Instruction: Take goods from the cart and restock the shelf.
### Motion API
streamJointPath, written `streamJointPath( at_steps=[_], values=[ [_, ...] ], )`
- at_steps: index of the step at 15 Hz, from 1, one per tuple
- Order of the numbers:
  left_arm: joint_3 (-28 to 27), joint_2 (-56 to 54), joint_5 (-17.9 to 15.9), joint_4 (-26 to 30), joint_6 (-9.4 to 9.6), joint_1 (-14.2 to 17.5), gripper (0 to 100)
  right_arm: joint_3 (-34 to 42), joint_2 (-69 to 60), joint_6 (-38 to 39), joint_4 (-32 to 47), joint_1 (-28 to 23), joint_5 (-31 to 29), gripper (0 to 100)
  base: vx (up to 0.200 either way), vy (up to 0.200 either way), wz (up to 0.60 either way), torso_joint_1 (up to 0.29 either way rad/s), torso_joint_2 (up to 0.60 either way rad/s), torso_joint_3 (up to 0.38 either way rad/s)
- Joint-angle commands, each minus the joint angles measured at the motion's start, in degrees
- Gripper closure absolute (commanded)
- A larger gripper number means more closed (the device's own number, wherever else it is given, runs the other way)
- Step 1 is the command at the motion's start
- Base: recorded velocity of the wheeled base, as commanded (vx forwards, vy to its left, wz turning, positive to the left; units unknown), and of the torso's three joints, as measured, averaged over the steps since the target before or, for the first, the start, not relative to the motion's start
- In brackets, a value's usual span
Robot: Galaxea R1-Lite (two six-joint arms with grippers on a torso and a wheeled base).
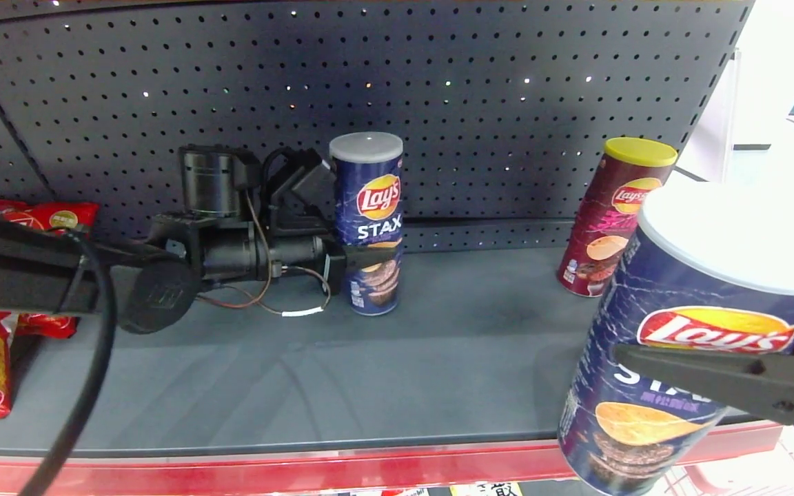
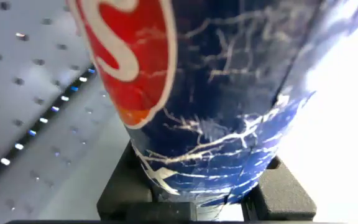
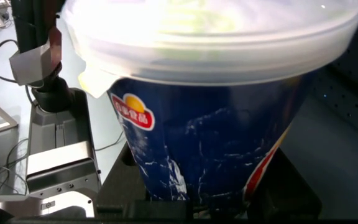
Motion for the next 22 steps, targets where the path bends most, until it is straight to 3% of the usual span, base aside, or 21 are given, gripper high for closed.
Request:
streamJointPath(
  at_steps=[1,4,7,16,22],
  values=[
    [10.7,-11.5,-0.2,0.2,-0.03,-2.0,100,0.1,0.3,0.0,0.0,0.3,-0.1,100,0.0,0.0,0.0,0.0,0.0,0.0],
    [21.3,-18.5,0.4,0.3,-0.12,-2.1,100,0.2,0.4,0.0,0.0,0.4,-0.5,100,0.0,0.0,0.0,0.0,0.0,0.0],
    [24.3,-20.8,1.1,2.1,-0.03,-3.7,100,0.2,0.4,0.1,0.0,1.8,-2.3,100,0.0,0.0,0.0,0.0,0.0,0.0],
    [25.7,-19.1,1.1,2.0,0.06,-3.8,100,0.0,-0.1,0.2,0.0,3.4,-4.2,100,0.0,0.0,0.0,0.0,0.0,0.0],
    [19.8,-13.2,1.1,1.8,0.41,-1.8,100,0.2,-0.4,0.2,0.0,3.4,-4.2,100,0.0,0.0,0.0,0.0,0.0,0.0]
  ],
)
